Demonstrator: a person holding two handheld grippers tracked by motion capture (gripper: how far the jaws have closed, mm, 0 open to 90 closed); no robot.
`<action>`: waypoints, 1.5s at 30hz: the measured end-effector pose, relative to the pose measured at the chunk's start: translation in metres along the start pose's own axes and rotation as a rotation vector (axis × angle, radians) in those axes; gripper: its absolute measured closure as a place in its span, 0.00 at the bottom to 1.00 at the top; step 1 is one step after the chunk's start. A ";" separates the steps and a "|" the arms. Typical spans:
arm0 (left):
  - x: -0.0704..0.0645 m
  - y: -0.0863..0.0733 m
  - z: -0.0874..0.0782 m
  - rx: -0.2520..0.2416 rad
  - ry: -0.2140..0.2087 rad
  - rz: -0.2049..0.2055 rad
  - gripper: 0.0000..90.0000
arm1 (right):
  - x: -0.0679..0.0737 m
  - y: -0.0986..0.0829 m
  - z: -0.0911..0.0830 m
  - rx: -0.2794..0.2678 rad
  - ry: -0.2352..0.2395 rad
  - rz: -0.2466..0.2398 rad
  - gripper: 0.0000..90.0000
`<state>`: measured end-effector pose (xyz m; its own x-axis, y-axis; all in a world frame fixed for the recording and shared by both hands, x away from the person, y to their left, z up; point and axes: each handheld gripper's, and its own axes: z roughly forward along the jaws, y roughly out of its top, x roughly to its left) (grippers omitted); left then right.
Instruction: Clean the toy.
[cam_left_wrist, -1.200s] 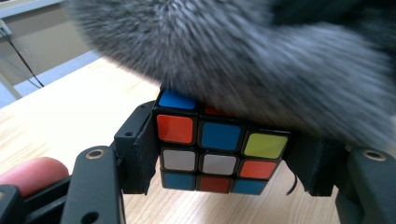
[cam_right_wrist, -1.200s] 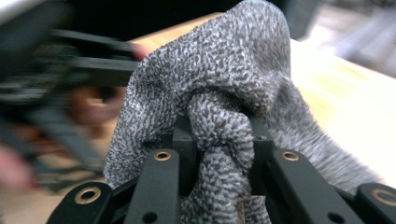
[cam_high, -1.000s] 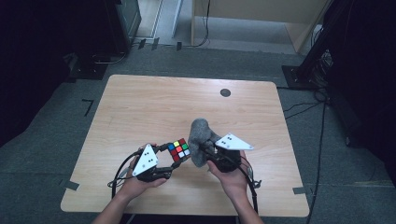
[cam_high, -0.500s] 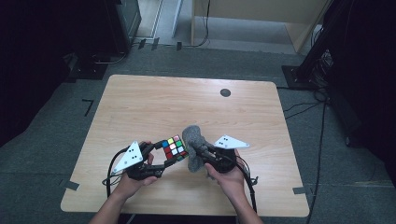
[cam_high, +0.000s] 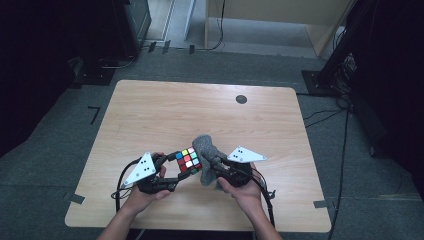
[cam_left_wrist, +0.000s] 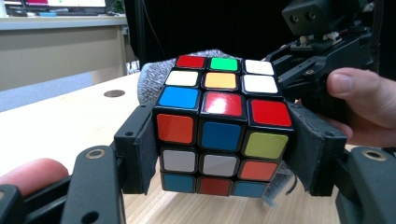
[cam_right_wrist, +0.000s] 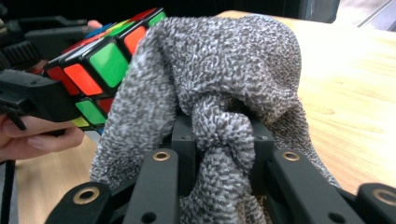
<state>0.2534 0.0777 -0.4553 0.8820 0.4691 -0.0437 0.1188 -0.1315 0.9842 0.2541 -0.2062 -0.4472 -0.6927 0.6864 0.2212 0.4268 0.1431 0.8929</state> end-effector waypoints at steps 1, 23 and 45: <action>0.000 -0.001 0.000 0.002 0.005 0.000 0.38 | -0.002 0.000 -0.001 -0.013 0.000 0.005 0.80; -0.020 -0.008 0.024 0.202 0.179 0.203 0.38 | 0.042 0.018 -0.019 -0.157 -0.074 -0.199 0.80; -0.027 -0.006 0.025 0.200 0.161 0.239 0.38 | 0.063 0.009 -0.001 -0.094 -0.050 -0.276 0.80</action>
<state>0.2399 0.0441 -0.4639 0.8143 0.5342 0.2269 0.0187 -0.4148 0.9097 0.2134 -0.1621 -0.4249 -0.7444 0.6657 -0.0525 0.1691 0.2640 0.9496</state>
